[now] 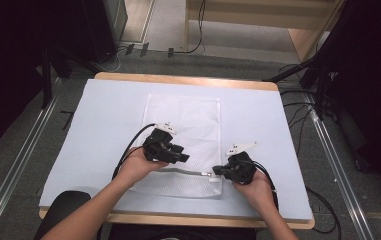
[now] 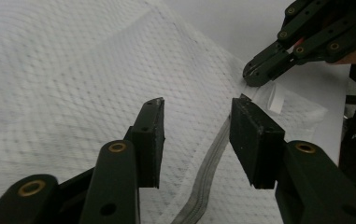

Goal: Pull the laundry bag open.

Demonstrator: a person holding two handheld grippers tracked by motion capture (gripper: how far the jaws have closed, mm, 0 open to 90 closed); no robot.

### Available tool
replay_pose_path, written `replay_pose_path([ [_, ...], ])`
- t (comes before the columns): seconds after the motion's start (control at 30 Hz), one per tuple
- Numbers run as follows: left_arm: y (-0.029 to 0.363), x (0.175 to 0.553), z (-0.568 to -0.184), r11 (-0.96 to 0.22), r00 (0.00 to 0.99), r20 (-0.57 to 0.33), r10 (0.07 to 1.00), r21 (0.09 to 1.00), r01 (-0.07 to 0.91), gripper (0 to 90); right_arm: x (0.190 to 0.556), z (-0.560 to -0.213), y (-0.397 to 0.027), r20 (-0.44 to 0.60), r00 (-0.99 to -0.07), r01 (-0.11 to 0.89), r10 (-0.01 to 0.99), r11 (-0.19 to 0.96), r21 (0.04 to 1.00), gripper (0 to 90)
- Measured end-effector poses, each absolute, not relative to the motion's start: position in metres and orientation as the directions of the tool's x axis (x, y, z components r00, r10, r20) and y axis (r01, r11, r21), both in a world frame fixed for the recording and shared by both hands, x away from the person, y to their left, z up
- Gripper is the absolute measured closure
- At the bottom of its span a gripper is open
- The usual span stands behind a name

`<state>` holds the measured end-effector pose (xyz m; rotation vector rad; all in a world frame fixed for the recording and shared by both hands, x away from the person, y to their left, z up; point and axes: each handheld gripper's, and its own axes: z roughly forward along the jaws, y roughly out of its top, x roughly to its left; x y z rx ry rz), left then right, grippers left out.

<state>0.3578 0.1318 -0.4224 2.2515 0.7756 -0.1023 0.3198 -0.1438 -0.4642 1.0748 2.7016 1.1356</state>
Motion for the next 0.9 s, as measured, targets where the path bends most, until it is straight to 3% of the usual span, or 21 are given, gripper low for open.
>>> replay_pose_path([
  [0.33, 0.113, 0.352, -0.434, -0.571, 0.820, -0.347, 0.456, 0.592, 0.568, 72.4, 0.320, -0.474, -0.149, 0.193, -0.831, 0.496, 0.522, 0.537, 0.682, 90.0],
  [0.9, 0.076, 0.346, -0.455, -0.624, 0.835, -0.330, 0.441, 0.556, 0.549, 77.7, 0.320, -0.475, -0.149, 0.178, -0.846, 0.470, 0.502, 0.547, 0.693, 90.0],
])
